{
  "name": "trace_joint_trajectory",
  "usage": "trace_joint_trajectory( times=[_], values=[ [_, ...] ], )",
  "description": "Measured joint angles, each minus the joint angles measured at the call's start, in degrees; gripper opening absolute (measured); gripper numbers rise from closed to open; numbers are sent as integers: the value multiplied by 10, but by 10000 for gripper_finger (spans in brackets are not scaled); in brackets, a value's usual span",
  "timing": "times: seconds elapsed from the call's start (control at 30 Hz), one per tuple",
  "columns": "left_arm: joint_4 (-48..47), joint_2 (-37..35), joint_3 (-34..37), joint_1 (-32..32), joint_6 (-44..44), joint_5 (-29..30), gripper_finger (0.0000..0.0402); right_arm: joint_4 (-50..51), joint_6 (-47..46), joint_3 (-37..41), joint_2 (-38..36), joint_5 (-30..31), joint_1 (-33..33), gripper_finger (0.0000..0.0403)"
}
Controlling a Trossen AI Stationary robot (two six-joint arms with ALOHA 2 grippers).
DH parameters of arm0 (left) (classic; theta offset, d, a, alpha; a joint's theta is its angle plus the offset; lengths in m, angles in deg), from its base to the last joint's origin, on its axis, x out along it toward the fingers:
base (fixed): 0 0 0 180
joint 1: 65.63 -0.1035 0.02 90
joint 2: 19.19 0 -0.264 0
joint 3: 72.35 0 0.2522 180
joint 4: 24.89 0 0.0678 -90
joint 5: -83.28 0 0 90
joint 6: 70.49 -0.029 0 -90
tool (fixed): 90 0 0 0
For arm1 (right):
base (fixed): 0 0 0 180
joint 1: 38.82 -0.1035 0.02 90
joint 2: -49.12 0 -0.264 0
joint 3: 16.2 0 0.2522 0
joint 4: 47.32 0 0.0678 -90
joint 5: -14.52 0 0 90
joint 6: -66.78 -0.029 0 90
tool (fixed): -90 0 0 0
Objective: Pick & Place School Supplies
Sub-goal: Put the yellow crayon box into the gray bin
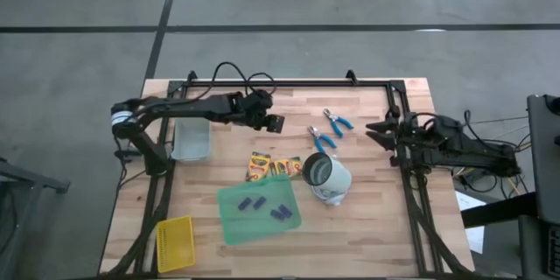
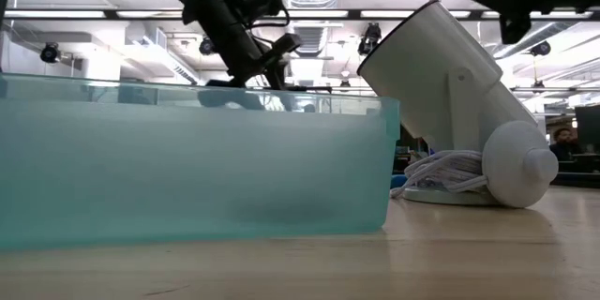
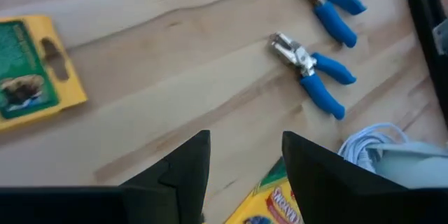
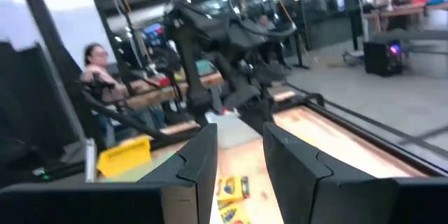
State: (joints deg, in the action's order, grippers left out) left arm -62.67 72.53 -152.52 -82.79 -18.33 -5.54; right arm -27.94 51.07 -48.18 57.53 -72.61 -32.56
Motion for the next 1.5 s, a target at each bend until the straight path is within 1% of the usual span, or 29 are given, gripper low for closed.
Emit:
trace_joint_trajectory(
  times=[0.13, 0.23, 0.33, 0.4, 0.43, 0.5, 0.6, 0.67, 0.73, 0.8, 0.87, 0.97, 1.07, 1.13, 1.2, 1.23, 1.33, 1.37, 1.5],
  values=[
    [-41, -11, -4, -10, -18, 3, 183, 10, 3, -39, 89, 19, 0, 114],
    [-75, -18, -5, -21, -62, 5, 183, 41, 15, -78, 159, 30, 6, 114],
    [-102, -24, -4, -28, -103, 5, 183, 45, 26, -126, 214, 45, 29, 114],
    [-109, -30, -4, -34, -136, 4, 183, 41, 34, -162, 250, 39, 55, 114],
    [-110, -33, -4, -38, -152, 4, 183, 41, 42, -179, 269, 25, 69, 114],
    [-111, -41, -4, -47, -185, 5, 183, 38, 55, -211, 306, -26, 106, 114],
    [-111, -52, -4, -63, -231, 3, 183, 8, 57, -243, 363, -129, 181, 114],
    [-111, -61, -4, -74, -254, -1, 183, -46, 64, -255, 406, -198, 237, 114],
    [-111, -69, -4, -83, -270, -1, 183, -81, 65, -262, 451, -239, 284, 114],
    [-111, -77, -3, -89, -288, -1, 183, -92, 66, -275, 495, -264, 322, 114],
    [-111, -85, -3, -91, -303, -2, 183, -89, 95, -295, 535, -297, 352, 114],
    [-111, -87, -3, -92, -310, -2, 183, -88, 141, -341, 593, -383, 393, 114],
    [-114, -84, 1, -93, -310, -2, 183, -71, 145, -404, 657, -471, 435, 114],
    [-121, -78, 1, -95, -297, 0, 183, -49, 148, -448, 702, -515, 453, 114],
    [-124, -71, 1, -96, -273, 19, 183, -26, 169, -489, 745, -553, 458, 114],
    [-123, -67, 1, -96, -258, 38, 183, -17, 188, -505, 764, -566, 458, 114],
    [-120, -54, 1, -100, -218, 108, 183, 9, 263, -544, 812, -569, 454, 114],
    [-120, -50, 1, -102, -205, 118, 183, 16, 281, -554, 828, -564, 452, 114],
    [-119, -34, 1, -113, -166, 118, 183, 31, 323, -581, 881, -556, 458, 114]
  ],
)
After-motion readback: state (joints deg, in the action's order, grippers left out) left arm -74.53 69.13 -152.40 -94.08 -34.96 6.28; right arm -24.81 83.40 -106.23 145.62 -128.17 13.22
